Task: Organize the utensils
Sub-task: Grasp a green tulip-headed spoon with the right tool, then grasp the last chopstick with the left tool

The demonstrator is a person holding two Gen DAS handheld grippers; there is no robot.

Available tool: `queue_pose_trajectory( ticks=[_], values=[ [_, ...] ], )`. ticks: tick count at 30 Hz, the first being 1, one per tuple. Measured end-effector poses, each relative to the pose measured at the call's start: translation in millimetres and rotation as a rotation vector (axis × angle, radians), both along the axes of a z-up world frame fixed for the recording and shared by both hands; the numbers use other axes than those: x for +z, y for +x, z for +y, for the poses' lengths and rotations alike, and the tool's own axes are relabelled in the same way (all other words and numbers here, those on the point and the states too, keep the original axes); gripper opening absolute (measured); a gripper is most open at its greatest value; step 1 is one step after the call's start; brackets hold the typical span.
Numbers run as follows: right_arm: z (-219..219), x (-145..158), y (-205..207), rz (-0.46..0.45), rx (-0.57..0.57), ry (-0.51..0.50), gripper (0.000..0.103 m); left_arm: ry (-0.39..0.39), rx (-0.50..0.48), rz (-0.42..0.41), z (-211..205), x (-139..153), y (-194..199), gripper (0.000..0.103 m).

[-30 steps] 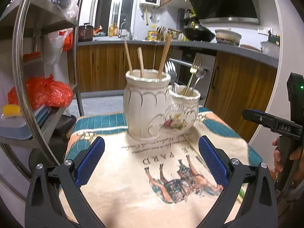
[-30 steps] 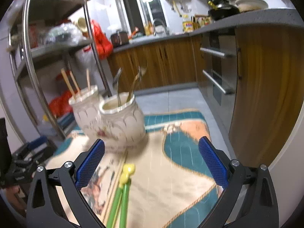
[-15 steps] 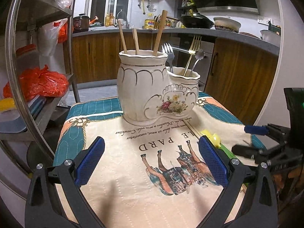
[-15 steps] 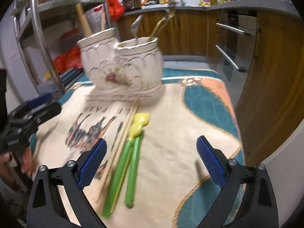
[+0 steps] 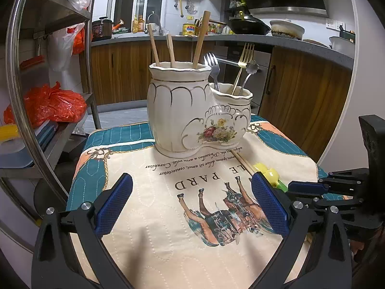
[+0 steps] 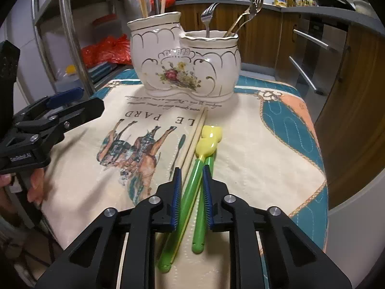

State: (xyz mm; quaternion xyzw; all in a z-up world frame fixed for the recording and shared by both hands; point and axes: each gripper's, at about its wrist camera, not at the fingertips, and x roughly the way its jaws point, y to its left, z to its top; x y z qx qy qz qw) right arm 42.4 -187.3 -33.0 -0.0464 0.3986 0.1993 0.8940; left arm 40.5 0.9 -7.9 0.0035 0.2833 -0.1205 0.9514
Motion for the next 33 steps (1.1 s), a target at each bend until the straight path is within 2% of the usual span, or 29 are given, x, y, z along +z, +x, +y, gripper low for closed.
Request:
queue_pose_trajectory(
  ticks=[4, 10, 12, 19, 21, 22, 26, 29, 33],
  values=[
    [-0.4, -1.1, 6.3, 0.008, -0.024, -0.021, 0.017, 0.016, -0.007, 0.002, -5.9, 0.0, -0.5, 0.097],
    [9.2, -3.5, 7.1, -0.027, 0.007, -0.107, 0.015, 0.049, -0.005, 0.025, -21.0, 1.9, 1.8, 0.097],
    [4.6, -1.5, 8.3, -0.028, 0.009, -0.082, 0.011, 0.068, -0.008, 0.037, -28.3, 2.2, 2.8, 0.097],
    [-22.1, 3.6, 9.2, -0.021, 0.005, 0.066, 0.011, 0.116, -0.043, 0.096, -51.7, -1.0, 6.7, 0.097],
    [-34.4, 9.3, 10.1, -0.031, -0.005, 0.125, 0.011, 0.113, -0.056, 0.135, -58.9, -4.7, 10.6, 0.091],
    [-41.6, 11.8, 10.9, -0.035, -0.016, 0.151, 0.011, 0.112, -0.06, 0.153, -62.3, -7.1, 11.8, 0.084],
    [-55.0, 13.2, 12.7, -0.045, -0.039, 0.183, 0.011, 0.104, -0.064, 0.223, -75.2, -18.3, 13.7, 0.07],
    [-60.4, 9.6, 12.7, -0.042, -0.042, 0.199, 0.011, 0.096, -0.058, 0.251, -82.8, -24.0, 13.0, 0.066],
    [-62.2, 7.0, 12.4, -0.042, -0.034, 0.206, 0.011, 0.123, -0.052, 0.278, -92.8, -31.2, 13.8, 0.059]
  ],
)
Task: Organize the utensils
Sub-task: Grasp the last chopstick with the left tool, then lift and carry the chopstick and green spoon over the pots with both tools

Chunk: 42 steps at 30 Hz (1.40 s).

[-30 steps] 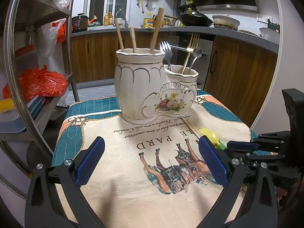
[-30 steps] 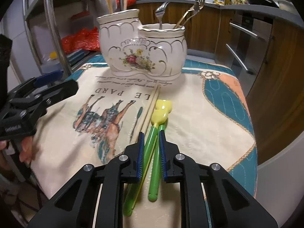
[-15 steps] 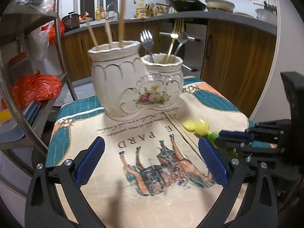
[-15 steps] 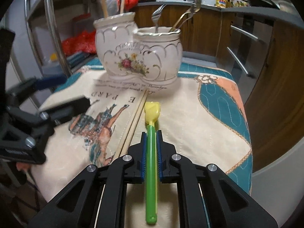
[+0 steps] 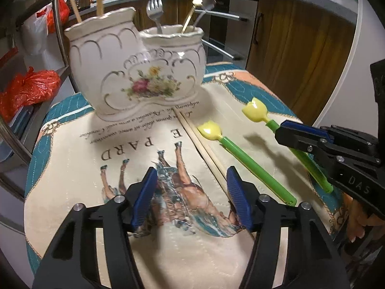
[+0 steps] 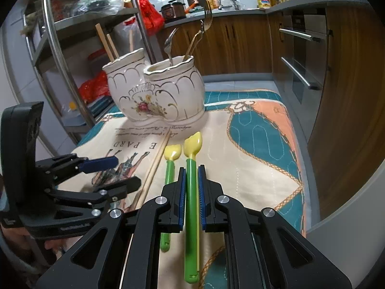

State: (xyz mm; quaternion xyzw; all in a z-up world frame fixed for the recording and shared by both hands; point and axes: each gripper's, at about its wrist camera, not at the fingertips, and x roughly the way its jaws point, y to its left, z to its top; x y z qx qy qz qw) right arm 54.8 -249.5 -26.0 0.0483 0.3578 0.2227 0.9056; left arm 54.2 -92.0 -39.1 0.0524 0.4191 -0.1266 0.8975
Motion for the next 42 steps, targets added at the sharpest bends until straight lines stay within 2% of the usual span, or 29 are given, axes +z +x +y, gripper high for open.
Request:
queue_pose_trajectory(
  ticks=[10, 11, 12, 14, 18, 22, 27, 32, 36, 42],
  values=[
    [-9.9, -8.8, 4.7, 0.011, 0.004, 0.026, 0.011, 0.062, 0.042, 0.009, -14.0, -5.4, 12.3, 0.05],
    [-9.9, -9.4, 4.6, 0.013, 0.006, 0.028, 0.011, 0.056, 0.039, 0.01, -15.0, -4.9, 13.2, 0.039],
    [-9.7, -9.5, 4.4, 0.014, 0.008, 0.03, 0.011, 0.049, 0.031, 0.011, -15.9, -4.3, 14.7, 0.033],
    [-9.8, -8.9, 3.3, 0.014, 0.011, 0.031, 0.011, 0.067, 0.015, 0.009, -16.8, -3.5, 16.9, 0.011],
    [-10.0, -9.0, 2.5, 0.025, 0.021, 0.029, 0.011, 0.034, -0.049, 0.053, -2.7, 1.2, 18.6, 0.006],
    [-6.5, -9.9, 3.6, 0.045, 0.038, 0.007, 0.011, 0.075, -0.114, 0.071, 9.9, 4.1, 9.2, 0.006],
    [-4.5, -12.4, 5.4, 0.08, 0.053, -0.017, 0.011, 0.099, -0.148, 0.081, 33.6, 7.0, -4.2, 0.006],
    [-1.1, -17.0, 6.0, 0.11, 0.076, -0.082, 0.011, 0.077, -0.13, 0.088, 51.9, 4.8, -12.6, 0.006],
    [2.3, -14.9, 9.0, 0.117, 0.091, -0.126, 0.013, 0.069, -0.096, 0.051, 54.1, 3.0, -19.8, 0.007],
    [11.1, -13.0, 10.9, 0.081, 0.11, -0.177, 0.011, 0.064, -0.077, 0.011, 52.3, 1.8, -20.6, 0.007]
  ],
)
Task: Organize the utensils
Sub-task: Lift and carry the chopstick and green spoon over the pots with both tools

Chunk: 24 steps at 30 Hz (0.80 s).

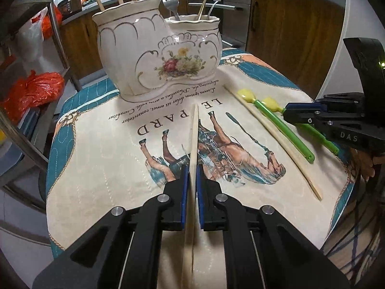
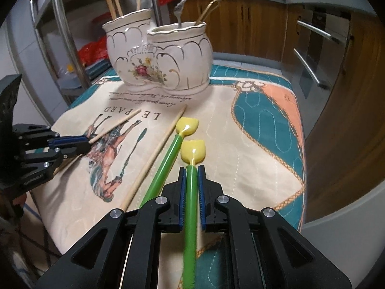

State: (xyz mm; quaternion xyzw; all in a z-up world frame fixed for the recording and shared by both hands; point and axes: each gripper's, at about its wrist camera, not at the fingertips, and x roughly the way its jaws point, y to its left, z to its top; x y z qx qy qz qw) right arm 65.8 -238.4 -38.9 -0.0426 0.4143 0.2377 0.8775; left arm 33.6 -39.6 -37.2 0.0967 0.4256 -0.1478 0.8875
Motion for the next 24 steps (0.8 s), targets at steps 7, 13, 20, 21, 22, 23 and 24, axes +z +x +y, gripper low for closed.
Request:
queue_pose_trajectory(
  ticks=[7, 13, 20, 21, 22, 23, 24],
  values=[
    [-7.9, 18.9, -6.0, -0.09, -0.027, 0.073, 0.011, -0.05, -0.047, -0.074, 6.6, 10.1, -4.1, 0.006],
    [-9.6, 47.5, -5.2, -0.201, -0.029, 0.158, 0.01, -0.167, -0.036, -0.222, 29.3, 41.3, -8.5, 0.006],
    [4.8, 80.1, 10.5, -0.321, -0.038, 0.228, 0.01, -0.242, -0.005, -0.431, 53.1, 88.5, -4.8, 0.006],
    [7.8, 84.3, 11.6, -0.34, -0.036, 0.233, 0.01, -0.262, -0.004, -0.468, 57.7, 97.5, -1.8, 0.006],
    [10.2, 88.9, 13.0, -0.362, -0.034, 0.236, 0.01, -0.27, 0.003, -0.495, 60.8, 104.5, 0.7, 0.006],
    [13.9, 95.0, 15.1, -0.392, -0.035, 0.239, 0.01, -0.28, 0.009, -0.521, 63.7, 110.6, 3.8, 0.006],
    [16.6, 99.8, 17.2, -0.414, -0.034, 0.245, 0.01, -0.296, 0.01, -0.55, 66.6, 118.5, 9.5, 0.006]
  ],
)
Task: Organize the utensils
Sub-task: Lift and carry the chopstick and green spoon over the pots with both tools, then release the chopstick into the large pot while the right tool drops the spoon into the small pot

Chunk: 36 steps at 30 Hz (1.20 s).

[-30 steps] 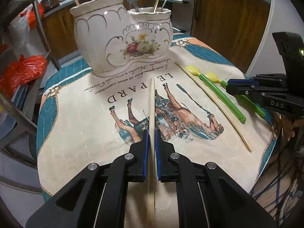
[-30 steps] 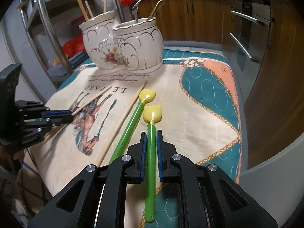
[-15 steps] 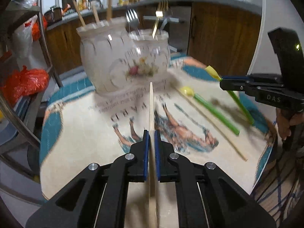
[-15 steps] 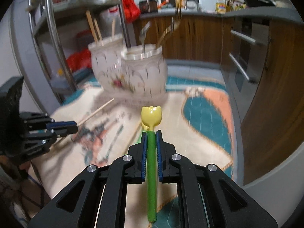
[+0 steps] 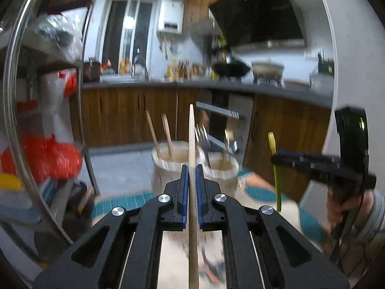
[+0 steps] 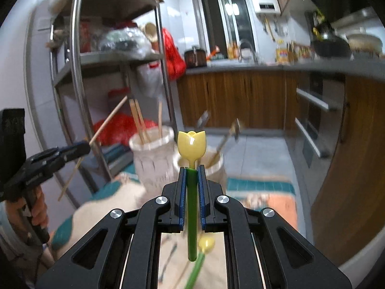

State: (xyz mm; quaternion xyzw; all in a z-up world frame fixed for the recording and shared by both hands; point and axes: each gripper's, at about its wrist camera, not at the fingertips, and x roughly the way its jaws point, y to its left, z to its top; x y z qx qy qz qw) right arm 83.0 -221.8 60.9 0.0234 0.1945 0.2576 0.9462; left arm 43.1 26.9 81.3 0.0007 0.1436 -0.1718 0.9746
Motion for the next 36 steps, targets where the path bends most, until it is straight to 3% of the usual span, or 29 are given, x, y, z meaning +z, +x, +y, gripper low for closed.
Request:
queue_pose_trajectory(
  ticks=[6, 10, 14, 25, 36],
  values=[
    [9.5, 24.2, 24.1, -0.053, -0.001, 0.043, 0.01, -0.103, -0.004, -0.076, 11.2, 22.5, 42.0, 0.006],
    [10.1, 36.6, 40.7, -0.077, -0.006, 0.085, 0.01, -0.213, -0.004, -0.104, 16.8, 24.5, 71.1, 0.006],
    [14.7, 42.3, 57.4, -0.09, -0.013, 0.122, 0.01, -0.272, -0.005, -0.121, 14.6, 22.2, 95.9, 0.006],
    [17.1, 24.9, 90.1, -0.053, -0.037, 0.154, 0.01, -0.256, 0.007, -0.161, -3.1, 6.7, 126.6, 0.006],
    [32.1, 6.9, 94.5, -0.018, -0.009, 0.096, 0.01, -0.206, -0.029, -0.147, -8.0, -3.0, 123.1, 0.006]
  ],
)
